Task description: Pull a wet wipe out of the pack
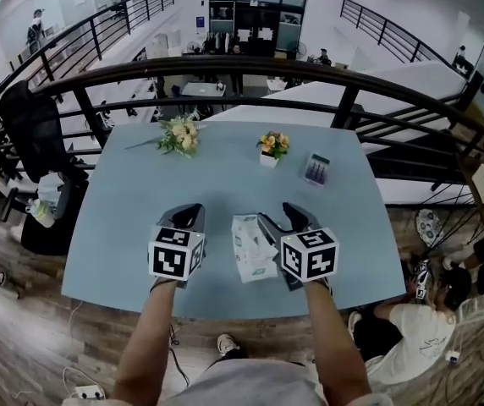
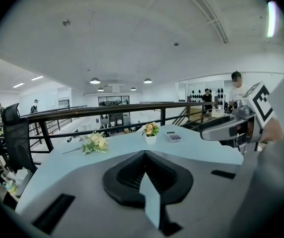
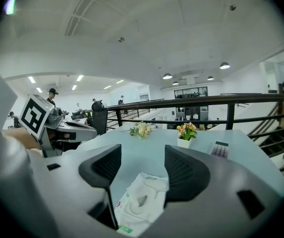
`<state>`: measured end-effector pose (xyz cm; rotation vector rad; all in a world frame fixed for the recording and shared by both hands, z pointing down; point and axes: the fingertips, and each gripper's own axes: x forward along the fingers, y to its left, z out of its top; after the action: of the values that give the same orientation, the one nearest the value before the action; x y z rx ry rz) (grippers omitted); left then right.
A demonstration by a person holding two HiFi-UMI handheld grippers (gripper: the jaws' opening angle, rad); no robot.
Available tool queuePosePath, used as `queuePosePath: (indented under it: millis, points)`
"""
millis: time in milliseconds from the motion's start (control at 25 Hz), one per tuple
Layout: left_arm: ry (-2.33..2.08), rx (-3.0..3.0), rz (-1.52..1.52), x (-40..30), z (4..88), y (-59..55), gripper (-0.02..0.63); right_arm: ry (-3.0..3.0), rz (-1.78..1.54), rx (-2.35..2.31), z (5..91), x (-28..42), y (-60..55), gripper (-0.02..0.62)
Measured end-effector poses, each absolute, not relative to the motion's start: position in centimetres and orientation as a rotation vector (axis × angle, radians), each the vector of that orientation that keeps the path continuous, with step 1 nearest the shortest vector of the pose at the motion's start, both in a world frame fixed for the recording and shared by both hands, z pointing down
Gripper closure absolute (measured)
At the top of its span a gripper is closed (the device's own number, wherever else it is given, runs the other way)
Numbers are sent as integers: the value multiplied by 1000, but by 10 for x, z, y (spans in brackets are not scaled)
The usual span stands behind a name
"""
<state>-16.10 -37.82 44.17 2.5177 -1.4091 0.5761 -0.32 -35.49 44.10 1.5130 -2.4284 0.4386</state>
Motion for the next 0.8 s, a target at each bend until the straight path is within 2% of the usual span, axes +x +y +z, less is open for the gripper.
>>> queuePosePath:
  millis: [800]
  points:
    - [-1282,2516,648,-151,492,-379,611,-2317,562,1433,513,-30,-358,339]
